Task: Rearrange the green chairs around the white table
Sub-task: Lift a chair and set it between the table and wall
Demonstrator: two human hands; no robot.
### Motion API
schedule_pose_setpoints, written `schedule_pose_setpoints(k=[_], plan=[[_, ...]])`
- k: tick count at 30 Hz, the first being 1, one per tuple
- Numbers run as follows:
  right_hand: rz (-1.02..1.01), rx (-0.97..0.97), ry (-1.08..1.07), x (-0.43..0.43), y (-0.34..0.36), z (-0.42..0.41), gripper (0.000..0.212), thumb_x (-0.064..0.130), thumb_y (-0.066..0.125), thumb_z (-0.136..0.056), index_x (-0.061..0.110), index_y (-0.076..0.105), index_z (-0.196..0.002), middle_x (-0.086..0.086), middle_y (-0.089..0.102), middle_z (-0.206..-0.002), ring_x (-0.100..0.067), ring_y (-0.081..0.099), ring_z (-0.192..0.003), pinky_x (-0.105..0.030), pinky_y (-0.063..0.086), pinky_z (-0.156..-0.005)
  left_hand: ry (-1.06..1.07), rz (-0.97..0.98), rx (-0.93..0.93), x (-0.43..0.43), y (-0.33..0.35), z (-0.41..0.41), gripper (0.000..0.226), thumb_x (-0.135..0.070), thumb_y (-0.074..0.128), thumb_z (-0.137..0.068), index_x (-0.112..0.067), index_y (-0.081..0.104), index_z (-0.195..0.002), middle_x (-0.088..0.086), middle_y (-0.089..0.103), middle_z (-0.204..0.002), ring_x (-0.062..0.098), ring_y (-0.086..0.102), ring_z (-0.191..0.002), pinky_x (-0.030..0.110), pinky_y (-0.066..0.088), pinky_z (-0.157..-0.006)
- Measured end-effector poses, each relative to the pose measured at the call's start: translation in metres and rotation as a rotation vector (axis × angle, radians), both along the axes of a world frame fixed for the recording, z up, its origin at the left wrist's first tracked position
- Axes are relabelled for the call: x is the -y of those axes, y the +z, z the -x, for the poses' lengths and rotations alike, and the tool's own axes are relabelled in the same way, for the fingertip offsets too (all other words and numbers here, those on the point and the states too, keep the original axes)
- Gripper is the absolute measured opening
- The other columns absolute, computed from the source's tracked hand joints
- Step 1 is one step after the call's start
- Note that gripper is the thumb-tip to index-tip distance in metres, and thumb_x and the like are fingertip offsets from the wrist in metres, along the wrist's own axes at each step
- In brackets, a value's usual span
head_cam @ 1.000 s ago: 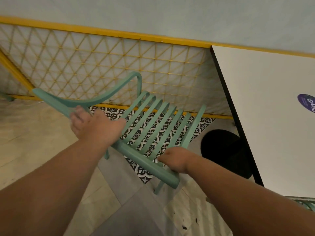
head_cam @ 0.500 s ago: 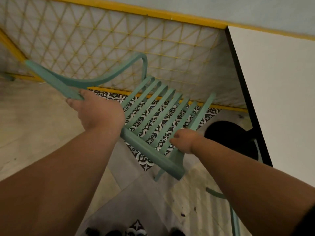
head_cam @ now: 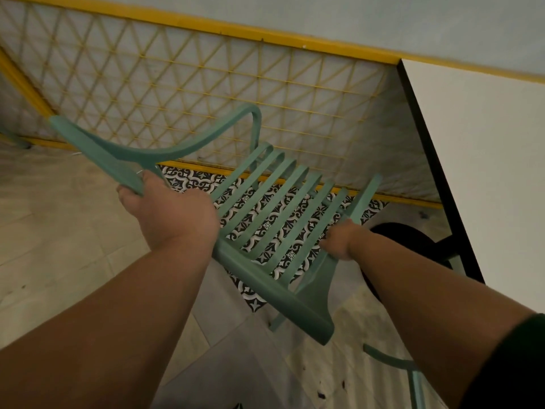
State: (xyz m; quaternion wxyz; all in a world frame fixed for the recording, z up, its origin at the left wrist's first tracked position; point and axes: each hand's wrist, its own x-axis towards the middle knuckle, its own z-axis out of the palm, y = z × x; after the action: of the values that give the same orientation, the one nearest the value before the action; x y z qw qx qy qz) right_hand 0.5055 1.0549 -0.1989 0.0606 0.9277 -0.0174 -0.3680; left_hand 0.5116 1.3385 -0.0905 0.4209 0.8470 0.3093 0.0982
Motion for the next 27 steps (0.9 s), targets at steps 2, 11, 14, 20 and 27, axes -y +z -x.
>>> schedule_pose_setpoints(k=[2,11,14,20,27], plan=[[0.066,-0.009,0.097,-0.004,-0.01,0.011,0.04,0.024,0.036,-0.106,0.012,0.056,-0.139,-0.022,0.05,-0.143,-0.041,0.041,-0.134,-0.067,0.01,-0.118,-0.018,-0.017,-0.015,-0.002,0.0,-0.001,0.064,-0.015,0.053,-0.093,-0.018,0.037,-0.155,0.006,0.005,-0.169,0.033,0.06,-0.111,0.031,0.036,-0.084],[0.168,-0.027,0.359,-0.017,-0.002,0.028,0.032,0.009,0.046,-0.102,0.008,0.058,-0.132,-0.022,0.051,-0.142,-0.044,0.037,-0.139,-0.075,0.009,-0.116,-0.065,-0.037,-0.022,-0.004,0.008,-0.002,0.039,-0.022,0.06,-0.094,-0.011,0.056,-0.131,0.013,0.007,-0.167,0.031,0.052,-0.08,0.036,0.04,-0.076],[0.181,-0.021,0.37,-0.022,-0.001,0.031,0.033,0.007,0.05,-0.1,0.009,0.058,-0.132,-0.02,0.054,-0.138,-0.041,0.039,-0.136,-0.074,0.012,-0.116,-0.079,-0.041,-0.019,-0.007,0.009,-0.002,0.031,-0.023,0.057,-0.095,-0.011,0.058,-0.124,0.016,0.008,-0.167,0.033,0.055,-0.083,0.035,0.039,-0.077],[0.133,-0.02,0.296,-0.039,-0.006,0.044,0.035,0.007,0.054,-0.097,0.014,0.062,-0.13,-0.017,0.056,-0.136,-0.041,0.04,-0.135,-0.075,0.01,-0.116,-0.145,-0.078,-0.069,-0.023,0.011,-0.012,0.048,-0.014,0.054,-0.092,-0.008,0.052,-0.139,0.015,0.01,-0.166,0.043,0.06,-0.104,0.039,0.044,-0.084],[0.093,-0.012,0.209,-0.062,-0.008,0.054,0.026,0.013,0.058,-0.098,0.013,0.062,-0.123,-0.018,0.057,-0.135,-0.042,0.043,-0.135,-0.08,0.011,-0.112,-0.242,-0.111,-0.052,-0.038,0.018,-0.027,0.046,-0.011,0.05,-0.094,-0.008,0.054,-0.14,0.02,0.016,-0.163,0.043,0.059,-0.103,0.039,0.046,-0.095]])
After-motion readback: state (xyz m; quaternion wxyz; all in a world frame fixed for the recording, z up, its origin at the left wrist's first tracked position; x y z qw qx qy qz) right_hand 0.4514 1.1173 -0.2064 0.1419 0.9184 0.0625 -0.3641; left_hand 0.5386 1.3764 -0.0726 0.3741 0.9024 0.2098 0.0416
